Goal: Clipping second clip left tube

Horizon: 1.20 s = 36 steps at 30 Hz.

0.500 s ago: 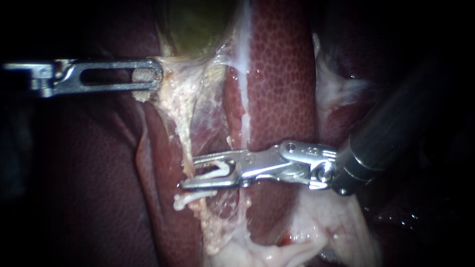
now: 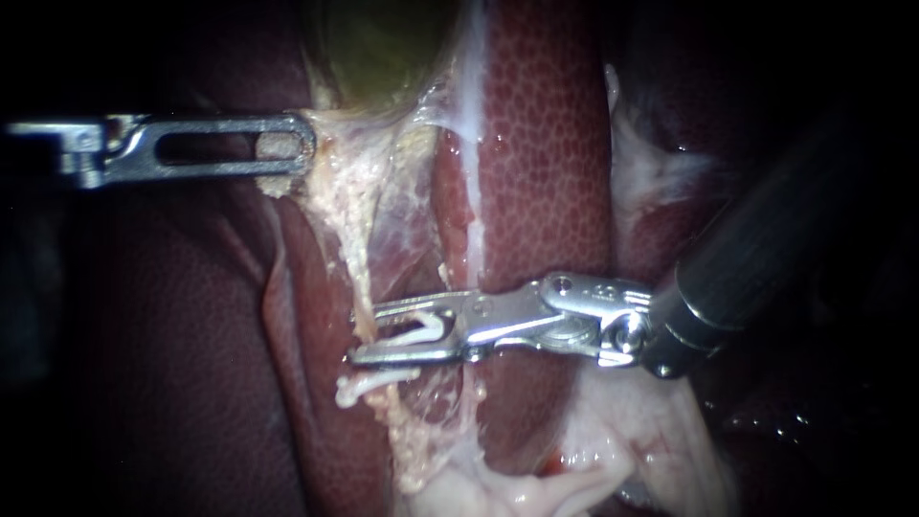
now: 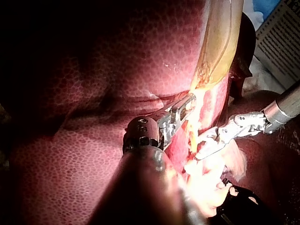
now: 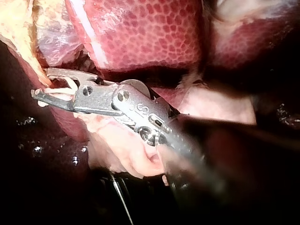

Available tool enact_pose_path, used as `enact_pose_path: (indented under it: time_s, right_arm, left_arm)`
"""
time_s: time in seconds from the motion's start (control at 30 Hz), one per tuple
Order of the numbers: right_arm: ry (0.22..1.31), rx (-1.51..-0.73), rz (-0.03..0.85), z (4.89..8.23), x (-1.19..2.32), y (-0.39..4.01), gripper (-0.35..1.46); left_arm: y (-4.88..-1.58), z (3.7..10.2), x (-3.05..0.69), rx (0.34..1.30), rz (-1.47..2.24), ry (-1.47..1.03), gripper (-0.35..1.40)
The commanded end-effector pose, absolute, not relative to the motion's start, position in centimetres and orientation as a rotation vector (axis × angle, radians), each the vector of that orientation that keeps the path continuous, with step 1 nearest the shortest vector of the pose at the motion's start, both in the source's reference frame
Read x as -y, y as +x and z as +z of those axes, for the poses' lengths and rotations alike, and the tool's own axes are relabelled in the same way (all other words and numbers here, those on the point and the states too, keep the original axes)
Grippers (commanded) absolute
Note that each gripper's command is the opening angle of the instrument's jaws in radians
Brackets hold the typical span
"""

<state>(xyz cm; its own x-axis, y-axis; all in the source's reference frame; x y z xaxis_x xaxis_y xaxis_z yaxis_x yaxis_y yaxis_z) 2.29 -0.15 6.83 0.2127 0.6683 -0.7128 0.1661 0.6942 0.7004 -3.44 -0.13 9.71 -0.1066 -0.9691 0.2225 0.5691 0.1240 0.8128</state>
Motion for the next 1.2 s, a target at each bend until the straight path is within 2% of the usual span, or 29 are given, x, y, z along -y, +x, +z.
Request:
enact_pose_path:
  time_s: [0.03, 0.5, 0.93, 1.2]
  right_arm:
    - [0.774, -1.340, 0.402, 6.83, 0.15, 2.28, 0.06]
    - [0.784, -1.341, 0.401, 6.80, 0.09, 2.12, 0.04]
    - [0.782, -1.341, 0.403, 6.79, 0.09, 2.20, 0.33]
    - [0.774, -1.341, 0.401, 6.81, 0.17, 2.38, 0.41]
  left_arm:
    - [-3.44, 9.71, 0.13, 0.955, -1.416, 0.551, -0.35]
    - [-3.43, 9.70, 0.13, 0.955, -1.416, 0.552, -0.35]
    - [-3.44, 9.70, 0.13, 0.955, -1.416, 0.551, -0.35]
    - [-3.45, 9.70, 0.13, 0.955, -1.417, 0.551, -0.35]
